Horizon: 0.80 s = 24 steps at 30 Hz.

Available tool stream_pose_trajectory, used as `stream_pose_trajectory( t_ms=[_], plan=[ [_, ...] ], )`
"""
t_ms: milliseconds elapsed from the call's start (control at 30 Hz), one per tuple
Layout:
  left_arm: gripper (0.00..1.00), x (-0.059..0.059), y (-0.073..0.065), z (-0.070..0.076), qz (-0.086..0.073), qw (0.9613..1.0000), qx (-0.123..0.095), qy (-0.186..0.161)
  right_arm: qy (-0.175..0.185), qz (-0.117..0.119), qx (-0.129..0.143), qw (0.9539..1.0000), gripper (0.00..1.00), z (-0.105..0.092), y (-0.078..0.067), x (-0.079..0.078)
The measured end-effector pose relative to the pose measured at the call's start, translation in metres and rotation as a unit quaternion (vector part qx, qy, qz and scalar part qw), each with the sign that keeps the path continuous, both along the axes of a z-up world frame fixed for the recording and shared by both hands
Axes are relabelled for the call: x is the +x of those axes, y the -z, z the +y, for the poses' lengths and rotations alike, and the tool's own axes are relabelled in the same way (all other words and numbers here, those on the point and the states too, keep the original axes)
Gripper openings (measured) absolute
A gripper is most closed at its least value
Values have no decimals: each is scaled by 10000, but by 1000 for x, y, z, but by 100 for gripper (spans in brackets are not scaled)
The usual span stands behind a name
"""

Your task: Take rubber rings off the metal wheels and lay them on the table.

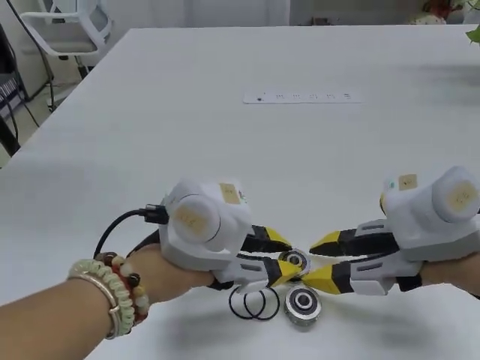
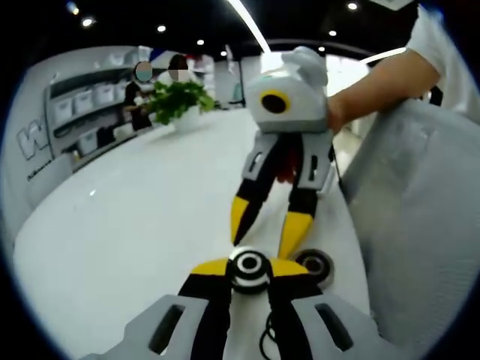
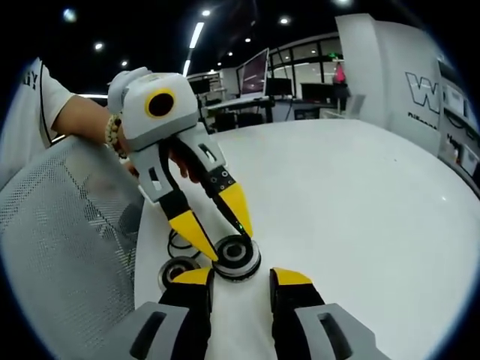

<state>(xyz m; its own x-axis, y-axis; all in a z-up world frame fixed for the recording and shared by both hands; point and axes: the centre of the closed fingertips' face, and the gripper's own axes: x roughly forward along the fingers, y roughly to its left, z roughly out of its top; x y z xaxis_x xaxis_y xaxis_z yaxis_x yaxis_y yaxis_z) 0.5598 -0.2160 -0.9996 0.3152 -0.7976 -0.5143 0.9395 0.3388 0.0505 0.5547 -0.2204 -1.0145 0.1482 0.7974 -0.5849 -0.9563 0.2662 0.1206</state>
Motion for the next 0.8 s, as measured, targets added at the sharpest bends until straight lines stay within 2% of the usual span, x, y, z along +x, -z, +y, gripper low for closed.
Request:
stream_pose_trajectory(
  t_ms=[67,100,233,367,800],
  plan=[
    [19,5,2,2,-19,9999,70,-143,-13,-15,1,10000,27,1,0,0],
    [19,4,3,2,21,9999,81,-134,-22,-18,1,10000,27,1,0,0],
    [14,0,2,-1,17,10000,69,-51,-49,-54,-17,10000,26,3,1,-1],
    [14,0,2,-2,76,9999,25,-130,-73,-116,-33,9999,26,5,2,-1],
    [14,1,3,-2,41,9999,-48,-134,-195,-242,-178,9994,18,1,3,-2]
  ],
)
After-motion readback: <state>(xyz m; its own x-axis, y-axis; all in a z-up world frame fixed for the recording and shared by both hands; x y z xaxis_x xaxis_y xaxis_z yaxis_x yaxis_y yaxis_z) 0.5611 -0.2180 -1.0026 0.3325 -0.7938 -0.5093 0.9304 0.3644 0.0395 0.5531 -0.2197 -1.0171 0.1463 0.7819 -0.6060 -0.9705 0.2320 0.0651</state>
